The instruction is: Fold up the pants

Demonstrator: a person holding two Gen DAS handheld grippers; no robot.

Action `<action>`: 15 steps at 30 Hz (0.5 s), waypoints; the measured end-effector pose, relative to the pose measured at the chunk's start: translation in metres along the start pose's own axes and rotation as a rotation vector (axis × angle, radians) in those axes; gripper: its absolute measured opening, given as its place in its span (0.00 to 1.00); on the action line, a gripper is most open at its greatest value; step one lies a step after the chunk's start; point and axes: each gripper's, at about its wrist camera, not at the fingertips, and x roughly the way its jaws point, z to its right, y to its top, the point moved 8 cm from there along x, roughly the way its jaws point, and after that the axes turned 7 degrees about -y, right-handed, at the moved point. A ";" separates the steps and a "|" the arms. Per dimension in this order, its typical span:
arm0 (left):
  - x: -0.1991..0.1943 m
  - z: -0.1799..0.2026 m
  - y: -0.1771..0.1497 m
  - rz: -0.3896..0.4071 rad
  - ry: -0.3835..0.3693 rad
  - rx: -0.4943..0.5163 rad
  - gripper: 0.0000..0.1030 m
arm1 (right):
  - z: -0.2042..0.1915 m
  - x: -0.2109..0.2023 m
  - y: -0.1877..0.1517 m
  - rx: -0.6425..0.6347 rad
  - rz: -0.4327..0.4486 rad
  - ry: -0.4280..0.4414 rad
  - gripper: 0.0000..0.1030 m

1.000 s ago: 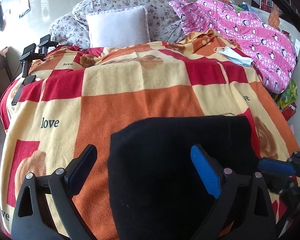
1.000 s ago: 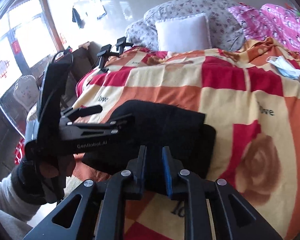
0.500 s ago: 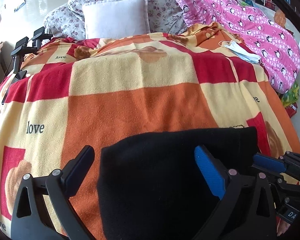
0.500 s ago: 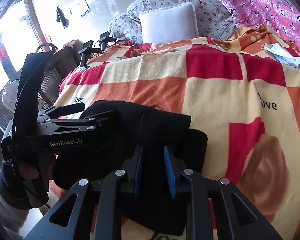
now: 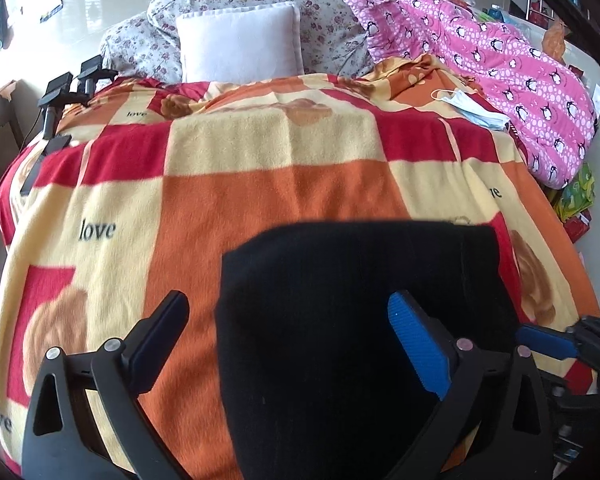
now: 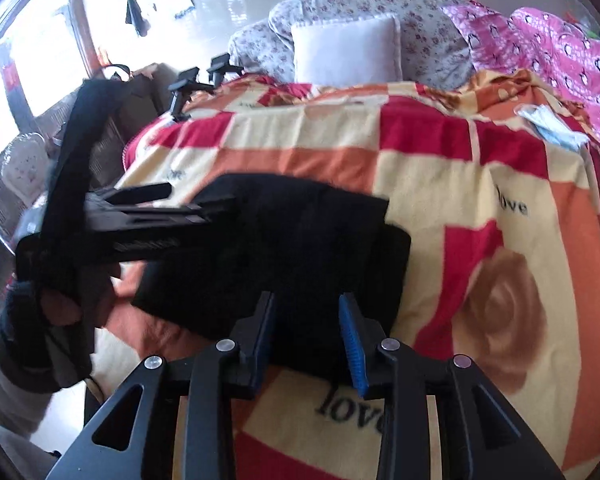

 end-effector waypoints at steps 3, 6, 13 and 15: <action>0.001 0.001 -0.011 -0.019 0.000 -0.010 0.98 | 0.004 0.000 -0.003 0.026 0.017 -0.001 0.34; -0.005 0.002 -0.014 -0.009 0.001 -0.019 0.98 | 0.006 -0.008 -0.001 0.045 0.017 0.008 0.35; -0.024 0.010 -0.009 0.038 0.007 -0.009 0.98 | 0.016 -0.031 0.012 0.108 0.073 0.020 0.53; -0.027 0.013 -0.008 0.049 0.009 -0.006 0.98 | 0.018 -0.030 0.014 0.120 0.074 0.010 0.54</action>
